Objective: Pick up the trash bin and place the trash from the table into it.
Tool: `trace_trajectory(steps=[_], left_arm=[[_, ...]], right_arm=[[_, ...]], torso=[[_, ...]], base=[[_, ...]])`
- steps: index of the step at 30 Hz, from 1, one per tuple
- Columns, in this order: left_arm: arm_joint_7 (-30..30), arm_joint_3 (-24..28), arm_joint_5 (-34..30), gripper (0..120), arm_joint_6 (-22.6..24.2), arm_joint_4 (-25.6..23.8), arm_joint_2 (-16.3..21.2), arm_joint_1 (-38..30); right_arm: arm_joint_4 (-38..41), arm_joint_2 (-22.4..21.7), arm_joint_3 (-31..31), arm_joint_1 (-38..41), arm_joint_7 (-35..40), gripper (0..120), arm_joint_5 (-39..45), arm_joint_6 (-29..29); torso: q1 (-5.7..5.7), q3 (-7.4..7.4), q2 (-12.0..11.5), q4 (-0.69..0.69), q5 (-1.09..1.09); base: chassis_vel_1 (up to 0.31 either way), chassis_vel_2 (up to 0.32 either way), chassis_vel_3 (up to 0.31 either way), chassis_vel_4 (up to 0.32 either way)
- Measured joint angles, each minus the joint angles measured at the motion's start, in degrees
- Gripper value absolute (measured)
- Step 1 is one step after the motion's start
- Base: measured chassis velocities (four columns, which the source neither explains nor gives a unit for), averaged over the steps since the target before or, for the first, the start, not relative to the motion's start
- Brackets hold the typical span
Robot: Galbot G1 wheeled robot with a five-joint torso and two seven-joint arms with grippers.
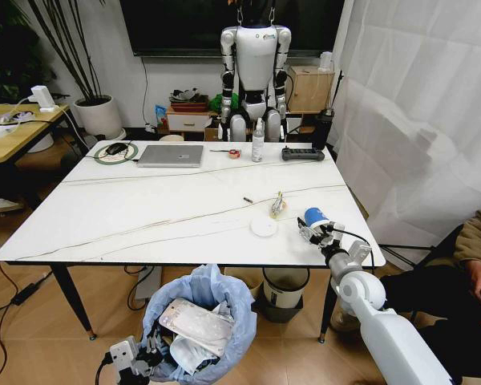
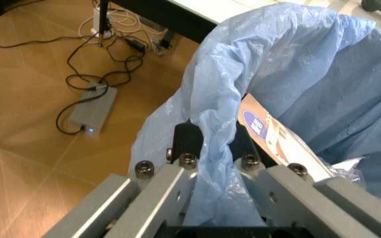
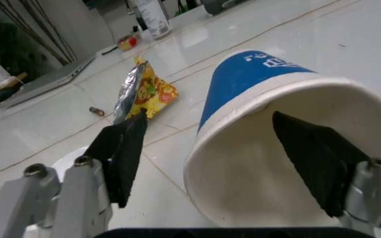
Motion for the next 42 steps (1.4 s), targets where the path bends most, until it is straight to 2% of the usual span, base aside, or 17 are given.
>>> trace_trajectory(steps=[7,8,12,13,19,28,32,34,36,40,42], left_arm=[[-0.11,-0.08,-0.48,0,0.12,-0.05,0.56,-0.09],[-0.11,-0.08,-0.48,0,0.12,-0.05,0.56,-0.09],[-0.11,-0.03,-0.65,0,0.15,-0.05,0.83,-0.20],[-0.11,-0.03,-0.65,0,0.15,-0.05,0.83,-0.20],[-0.19,-0.03,-1.08,0,0.37,0.07,1.29,-0.56],[-0.22,-0.03,-1.35,0,0.47,0.15,1.55,-0.84],[-0.22,-0.01,-1.50,0,0.56,0.35,1.66,-1.07],[-0.22,0.01,-1.54,0,0.57,0.37,1.69,-1.05],[-0.22,-0.07,-1.71,0,0.62,0.37,1.76,-1.04],[-0.50,-0.39,-2.18,0,1.34,-0.13,1.86,-1.36],[-0.58,-0.43,-2.21,0,1.46,-0.24,1.90,-1.41]], right_arm=[[-0.25,0.50,0.29,0.22,-0.31,42,-0.37,0.00],[-0.25,0.50,0.29,0.22,-0.31,42,-0.37,0.00],[-0.37,0.62,0.27,0.55,-0.31,23,-0.38,0.00],[-0.37,0.62,0.27,0.55,-0.31,23,-0.38,0.00],[-0.57,0.57,0.53,0.45,-0.33,0,-0.38,-0.02],[1.74,-0.21,1.21,-0.77,-2.82,0,-0.33,1.83],[9.64,-5.83,0.96,-4.22,-12.47,0,1.92,7.49],[10.82,-7.02,0.43,-5.03,-14.16,0,2.34,8.51],[14.02,-10.33,-1.87,-7.75,-20.23,0,2.96,11.91],[18.78,-14.14,-6.98,-11.02,-29.53,0,1.97,15.48],[19.51,-14.53,-7.97,-11.13,-30.37,0,1.74,15.77]], torso=[[0.00,0.00,0.00,0.01,0.00],[0.00,0.00,0.00,0.01,0.00],[0.00,0.00,0.00,0.01,0.00],[0.00,0.00,0.00,0.01,0.00],[0.00,0.00,0.00,0.01,0.00],[0.00,0.00,0.00,0.02,0.03],[0.00,0.00,0.00,0.01,-0.04],[0.00,-0.01,0.00,0.01,-0.03],[0.00,-0.01,0.00,0.00,0.01],[0.00,-0.01,0.00,0.00,0.00],[0.00,-0.01,0.00,0.00,0.01]], base=[[0.000,0.000,0.000,0.000],[0.000,0.000,0.000,0.000],[0.000,0.000,0.000,0.000],[0.000,0.000,0.000,0.000],[0.000,0.000,0.000,0.000],[0.000,0.000,0.000,0.000],[0.000,0.000,0.000,0.000],[0.000,0.000,0.000,0.000],[0.000,0.000,0.000,0.000],[0.000,0.000,0.000,0.000],[0.000,0.000,0.000,0.000]])
